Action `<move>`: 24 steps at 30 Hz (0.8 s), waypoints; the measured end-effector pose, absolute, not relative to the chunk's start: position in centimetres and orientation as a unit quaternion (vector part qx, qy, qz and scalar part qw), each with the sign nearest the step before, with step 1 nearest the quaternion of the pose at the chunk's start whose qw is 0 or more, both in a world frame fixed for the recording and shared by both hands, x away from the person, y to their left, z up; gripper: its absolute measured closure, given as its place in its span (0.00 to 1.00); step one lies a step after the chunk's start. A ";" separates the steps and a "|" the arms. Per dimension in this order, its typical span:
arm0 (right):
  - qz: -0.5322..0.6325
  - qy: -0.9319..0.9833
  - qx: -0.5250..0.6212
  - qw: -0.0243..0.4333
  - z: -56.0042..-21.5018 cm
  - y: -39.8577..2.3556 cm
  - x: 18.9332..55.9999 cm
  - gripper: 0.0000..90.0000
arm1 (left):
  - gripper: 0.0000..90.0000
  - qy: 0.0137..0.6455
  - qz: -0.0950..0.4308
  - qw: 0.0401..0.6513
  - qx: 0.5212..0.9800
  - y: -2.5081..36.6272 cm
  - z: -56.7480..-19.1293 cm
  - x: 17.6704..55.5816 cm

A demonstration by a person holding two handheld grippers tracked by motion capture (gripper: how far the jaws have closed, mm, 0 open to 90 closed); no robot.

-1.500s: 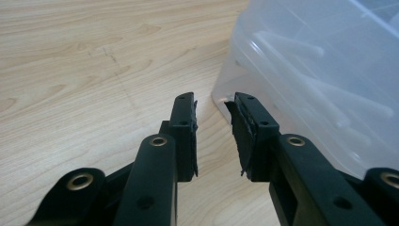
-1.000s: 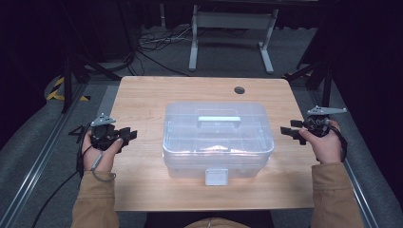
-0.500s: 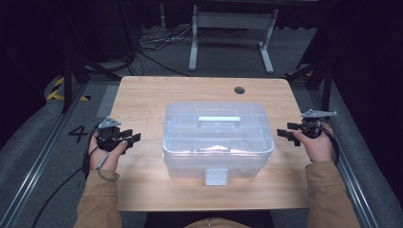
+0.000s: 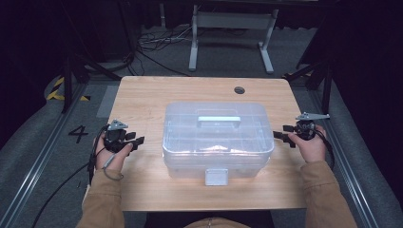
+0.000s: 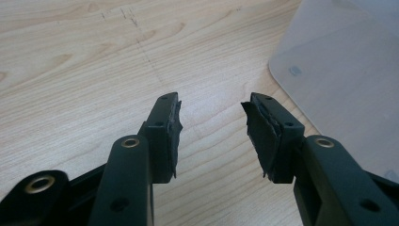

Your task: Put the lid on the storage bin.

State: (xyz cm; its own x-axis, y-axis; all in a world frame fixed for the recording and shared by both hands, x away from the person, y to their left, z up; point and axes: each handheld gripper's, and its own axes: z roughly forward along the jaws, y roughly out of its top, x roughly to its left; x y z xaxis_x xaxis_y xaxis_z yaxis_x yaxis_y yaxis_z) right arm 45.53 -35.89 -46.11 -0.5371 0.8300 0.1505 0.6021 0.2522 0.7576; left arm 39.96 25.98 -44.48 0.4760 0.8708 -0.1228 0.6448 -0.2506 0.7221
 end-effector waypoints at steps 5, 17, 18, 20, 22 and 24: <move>0.400 0.781 0.457 0.141 -46.7 -35.6 45.7 0.40 | 0.60 0.488 0.151 0.366 0.778 25.8 -45.1 40.1; 0.385 0.794 0.449 0.139 -47.9 -34.8 46.0 0.41 | 0.58 0.480 0.128 0.335 0.801 25.0 -46.4 40.5; 0.383 0.794 0.451 0.138 -47.9 -34.8 45.9 0.41 | 0.58 0.478 0.127 0.334 0.802 25.0 -46.5 40.5; 0.381 0.796 0.449 0.139 -48.0 -34.7 46.0 0.41 | 0.58 0.473 0.125 0.328 0.808 24.9 -46.6 40.6; 0.380 0.797 0.448 0.139 -48.0 -34.6 46.0 0.41 | 0.58 0.475 0.118 0.326 0.809 24.8 -46.6 40.6; 0.379 0.798 0.447 0.140 -48.1 -34.6 46.0 0.41 | 0.58 0.474 0.119 0.322 0.811 24.6 -46.7 40.6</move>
